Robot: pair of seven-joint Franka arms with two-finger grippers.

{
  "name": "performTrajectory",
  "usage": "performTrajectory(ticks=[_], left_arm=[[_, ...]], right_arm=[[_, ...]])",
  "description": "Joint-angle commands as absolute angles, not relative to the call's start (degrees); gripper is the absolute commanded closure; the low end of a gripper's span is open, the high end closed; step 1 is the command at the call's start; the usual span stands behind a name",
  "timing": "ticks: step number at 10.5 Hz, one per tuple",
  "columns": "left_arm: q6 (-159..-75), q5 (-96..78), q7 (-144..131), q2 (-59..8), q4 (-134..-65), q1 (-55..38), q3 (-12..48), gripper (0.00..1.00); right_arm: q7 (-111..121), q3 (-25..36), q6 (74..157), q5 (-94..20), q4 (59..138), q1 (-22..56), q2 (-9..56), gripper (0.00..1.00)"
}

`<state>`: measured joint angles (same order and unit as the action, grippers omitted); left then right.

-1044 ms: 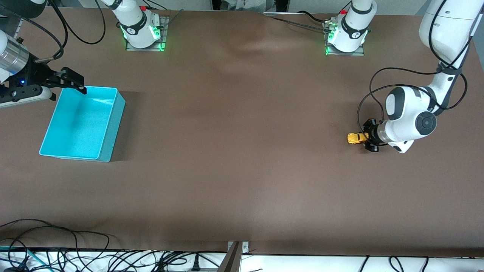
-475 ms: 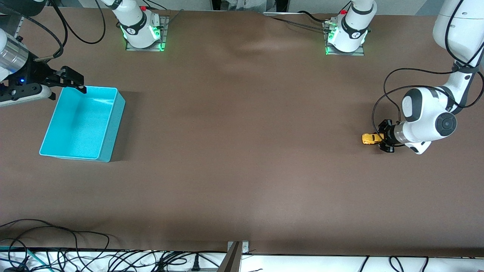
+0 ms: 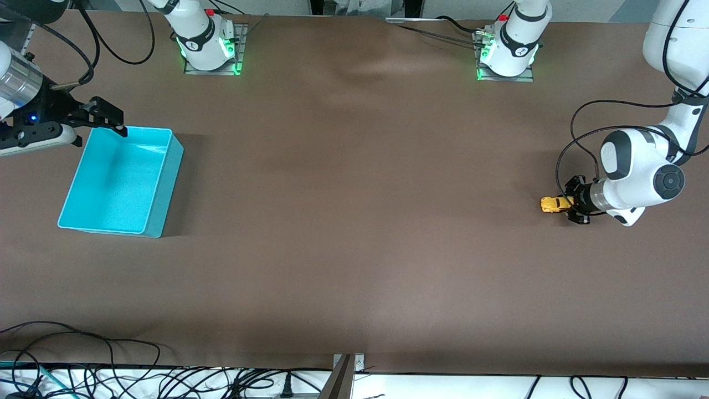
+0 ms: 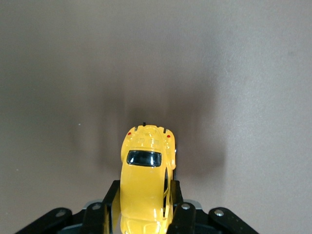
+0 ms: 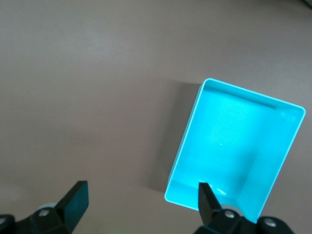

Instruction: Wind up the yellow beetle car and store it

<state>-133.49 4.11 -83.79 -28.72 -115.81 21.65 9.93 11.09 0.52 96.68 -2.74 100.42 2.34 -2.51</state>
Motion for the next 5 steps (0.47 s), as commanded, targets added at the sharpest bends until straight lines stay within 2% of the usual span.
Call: performTrajectory(ticks=[1,5], left_arm=[[-135.2,6.1,-83.0,-33.7,-113.6,22.4,9.3,1.0],[-135.1,6.1,-83.0,-33.6,-113.0,22.4,9.1,1.0]], right_arm=[[12.0,0.4,97.2,-3.8,101.8,2.1,-4.0,0.0],[11.9,0.7,97.5,-3.8,102.0,2.1,-4.0,0.0]])
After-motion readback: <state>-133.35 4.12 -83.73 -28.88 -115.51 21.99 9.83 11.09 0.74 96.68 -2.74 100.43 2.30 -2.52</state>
